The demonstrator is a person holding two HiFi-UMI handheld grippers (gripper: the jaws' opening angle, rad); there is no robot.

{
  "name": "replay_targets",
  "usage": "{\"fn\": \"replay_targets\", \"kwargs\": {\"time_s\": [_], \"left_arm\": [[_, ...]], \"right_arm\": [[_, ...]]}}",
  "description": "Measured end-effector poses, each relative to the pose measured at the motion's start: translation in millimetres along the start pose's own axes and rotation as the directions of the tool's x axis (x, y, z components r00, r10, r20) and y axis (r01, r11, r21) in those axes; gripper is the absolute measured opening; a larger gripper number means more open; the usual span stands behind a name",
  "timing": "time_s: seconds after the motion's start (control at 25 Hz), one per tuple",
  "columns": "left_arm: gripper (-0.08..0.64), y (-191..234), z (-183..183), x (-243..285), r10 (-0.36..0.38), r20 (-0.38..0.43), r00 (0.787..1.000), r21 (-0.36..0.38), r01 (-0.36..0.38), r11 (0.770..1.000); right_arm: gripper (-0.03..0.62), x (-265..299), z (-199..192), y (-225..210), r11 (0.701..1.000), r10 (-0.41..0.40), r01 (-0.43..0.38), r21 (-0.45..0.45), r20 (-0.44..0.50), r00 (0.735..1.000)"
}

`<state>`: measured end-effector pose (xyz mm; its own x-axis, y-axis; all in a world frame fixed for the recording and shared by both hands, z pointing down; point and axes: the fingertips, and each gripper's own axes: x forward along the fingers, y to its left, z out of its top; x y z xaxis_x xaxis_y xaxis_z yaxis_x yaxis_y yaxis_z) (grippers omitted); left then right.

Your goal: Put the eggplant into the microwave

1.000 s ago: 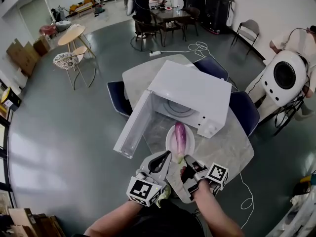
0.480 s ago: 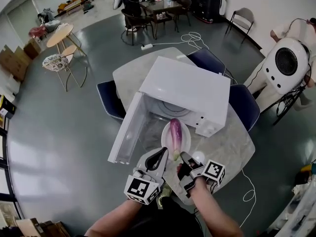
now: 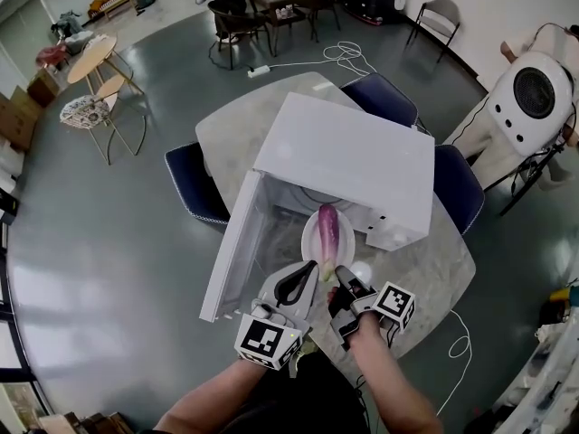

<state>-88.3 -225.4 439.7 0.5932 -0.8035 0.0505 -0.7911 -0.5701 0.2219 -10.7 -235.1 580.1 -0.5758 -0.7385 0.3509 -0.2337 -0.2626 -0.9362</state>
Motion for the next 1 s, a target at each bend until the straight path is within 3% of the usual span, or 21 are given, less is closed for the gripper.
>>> {"fn": "replay_targets", "kwargs": {"time_s": [0.48, 1.0], "left_arm": [[0.008, 34, -44, 40, -0.023, -0.002, 1.0, -0.013, 0.023, 1.0], [0.008, 72, -71, 56, 0.016, -0.004, 1.0, -0.017, -0.016, 1.0]], "right_arm": [[0.021, 64, 32, -40, 0.999, -0.009, 0.006, 0.037, 0.077, 0.997], [0.021, 121, 58, -77, 0.998, -0.038, 0.031, 0.056, 0.12, 0.992]]}}
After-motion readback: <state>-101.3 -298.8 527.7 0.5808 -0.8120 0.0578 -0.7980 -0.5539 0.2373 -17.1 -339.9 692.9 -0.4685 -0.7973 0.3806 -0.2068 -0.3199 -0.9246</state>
